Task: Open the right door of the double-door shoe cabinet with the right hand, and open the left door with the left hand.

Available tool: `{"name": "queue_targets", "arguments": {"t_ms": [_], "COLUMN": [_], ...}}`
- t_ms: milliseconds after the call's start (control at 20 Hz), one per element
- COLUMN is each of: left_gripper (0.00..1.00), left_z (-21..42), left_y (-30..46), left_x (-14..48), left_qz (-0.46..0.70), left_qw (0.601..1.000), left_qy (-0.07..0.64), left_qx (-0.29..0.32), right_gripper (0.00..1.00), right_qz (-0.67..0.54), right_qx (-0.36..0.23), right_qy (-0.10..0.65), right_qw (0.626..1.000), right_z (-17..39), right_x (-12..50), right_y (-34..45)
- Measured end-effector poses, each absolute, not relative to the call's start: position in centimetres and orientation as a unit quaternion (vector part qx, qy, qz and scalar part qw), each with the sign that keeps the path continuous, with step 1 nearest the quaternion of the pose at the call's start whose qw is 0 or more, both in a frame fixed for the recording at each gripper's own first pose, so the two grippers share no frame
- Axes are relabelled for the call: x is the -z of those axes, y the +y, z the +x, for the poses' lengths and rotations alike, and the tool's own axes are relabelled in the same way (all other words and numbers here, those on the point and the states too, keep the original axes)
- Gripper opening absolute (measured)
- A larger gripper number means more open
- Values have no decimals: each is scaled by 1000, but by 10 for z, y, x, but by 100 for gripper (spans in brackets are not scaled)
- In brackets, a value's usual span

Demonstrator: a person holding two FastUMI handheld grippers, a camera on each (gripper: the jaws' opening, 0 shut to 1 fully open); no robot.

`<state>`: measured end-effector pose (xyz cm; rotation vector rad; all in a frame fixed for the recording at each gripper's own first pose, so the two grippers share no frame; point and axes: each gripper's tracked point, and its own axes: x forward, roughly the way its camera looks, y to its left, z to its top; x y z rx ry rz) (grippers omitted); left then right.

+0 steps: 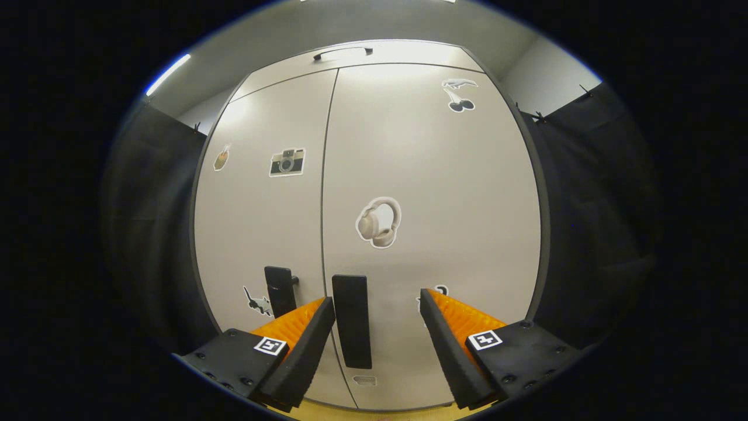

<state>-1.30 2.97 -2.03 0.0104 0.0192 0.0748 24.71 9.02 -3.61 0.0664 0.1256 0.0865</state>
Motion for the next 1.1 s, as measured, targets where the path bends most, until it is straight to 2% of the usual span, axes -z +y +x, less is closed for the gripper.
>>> {"name": "queue_targets", "arguments": {"t_ms": [100,200,450,850,900,950,1000,1050,1100], "left_gripper": [94,94,94,94,94,94,94,94,94], "left_z": [-13,-12,-8,-1,-1,-1,-2,-3,-3], "left_y": [34,37,43,49,49,49,48,48,49], "left_x": [20,20,25,31,30,31,30,29,29], "left_qz": [6,7,6,17,16,15,16,18,20], "left_qw": [999,999,999,998,999,999,999,999,999], "left_qy": [7,5,9,13,13,13,13,12,11], "left_qx": [-40,-42,-45,-51,-50,-49,-48,-47,-47], "right_gripper": [98,98,97,92,86,91,76,74,53], "right_qz": [32,25,26,2,5,3,-3,-12,-18], "right_qx": [-42,-32,-19,2,-1,-3,-8,-13,-12], "right_qy": [70,77,96,72,72,73,70,69,67], "right_qw": [996,996,995,997,997,997,997,997,997], "right_z": [253,259,269,272,271,272,270,270,271], "right_x": [43,49,65,61,60,61,60,61,62], "right_y": [92,91,90,91,93,97,103,109,112]}}
